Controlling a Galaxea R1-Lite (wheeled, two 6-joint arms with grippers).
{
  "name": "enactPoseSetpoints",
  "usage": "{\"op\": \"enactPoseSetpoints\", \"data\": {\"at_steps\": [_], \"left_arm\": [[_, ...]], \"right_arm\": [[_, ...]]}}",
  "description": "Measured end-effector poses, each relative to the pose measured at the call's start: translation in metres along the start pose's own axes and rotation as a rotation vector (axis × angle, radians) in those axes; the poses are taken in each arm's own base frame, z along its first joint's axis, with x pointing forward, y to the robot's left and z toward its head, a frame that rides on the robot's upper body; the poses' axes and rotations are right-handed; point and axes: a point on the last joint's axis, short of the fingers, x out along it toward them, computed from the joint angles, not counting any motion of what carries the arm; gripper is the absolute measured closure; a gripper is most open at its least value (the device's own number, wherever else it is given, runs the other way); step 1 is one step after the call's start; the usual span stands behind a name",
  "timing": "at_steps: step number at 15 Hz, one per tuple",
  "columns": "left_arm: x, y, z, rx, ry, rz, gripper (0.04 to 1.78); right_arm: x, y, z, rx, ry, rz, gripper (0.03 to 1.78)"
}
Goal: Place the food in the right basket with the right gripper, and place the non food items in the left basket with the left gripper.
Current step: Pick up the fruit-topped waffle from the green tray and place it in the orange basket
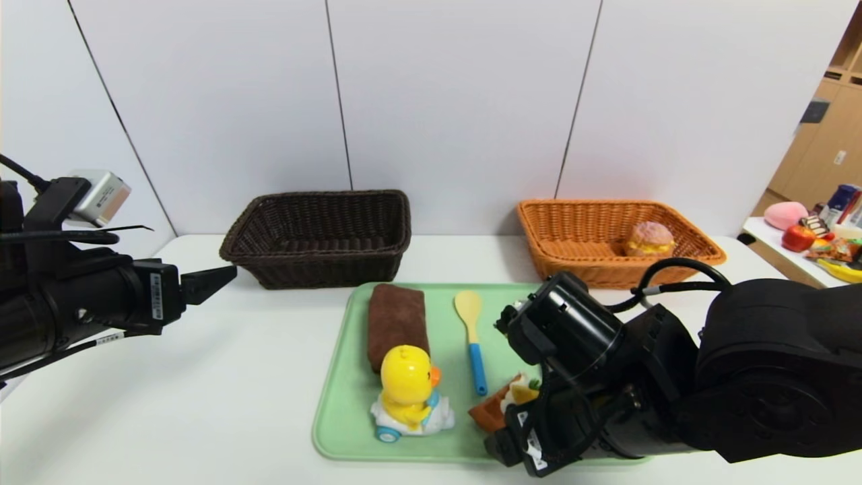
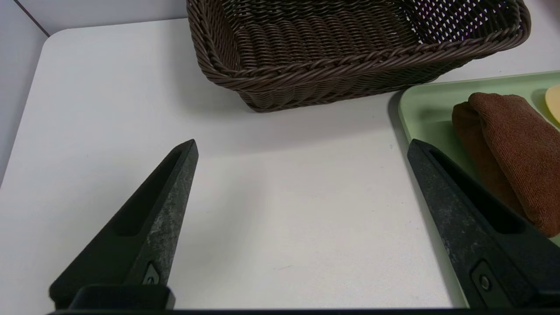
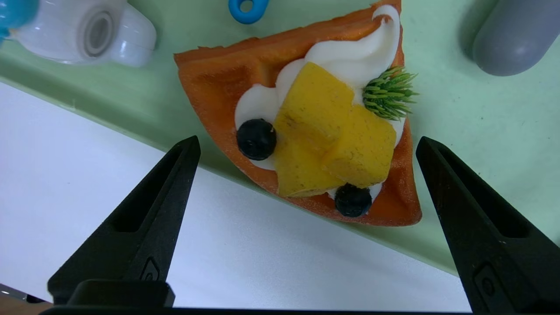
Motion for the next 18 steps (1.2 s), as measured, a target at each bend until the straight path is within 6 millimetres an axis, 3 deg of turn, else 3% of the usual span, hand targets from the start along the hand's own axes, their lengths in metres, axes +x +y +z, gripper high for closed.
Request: {"op": "enactPoseSetpoints", "data": {"at_steps": [1,2,5,8,12,18], "left_arm": [[-0.001,0.000,0.000,0.001,-0.002,0.000,0.13],[-0.001,0.000,0.000,0.001,-0.003,0.000,0.13],[-0.002,0.000,0.001,0.001,-0.007,-0.001,0.13],[-0.002,0.000,0.001,0.002,-0.008,-0.001,0.13],[-0.004,0.000,0.003,0.004,-0.020,-0.003,0.13],[-0.006,0.000,0.003,0.004,-0.024,-0.003,0.13]], "right_arm": [[0.002,0.000,0.000,0.000,-0.009,0.004,0.14],[0.004,0.001,0.001,0.001,-0.023,0.011,0.35],[0.005,0.001,-0.001,-0.001,-0.023,0.008,0.74],[0.004,0.000,-0.001,-0.003,-0.025,0.008,0.95],[-0.017,0.000,-0.003,-0.007,-0.076,0.037,0.99],[-0.076,-0.021,-0.004,0.040,-0.284,0.053,0.99]]}}
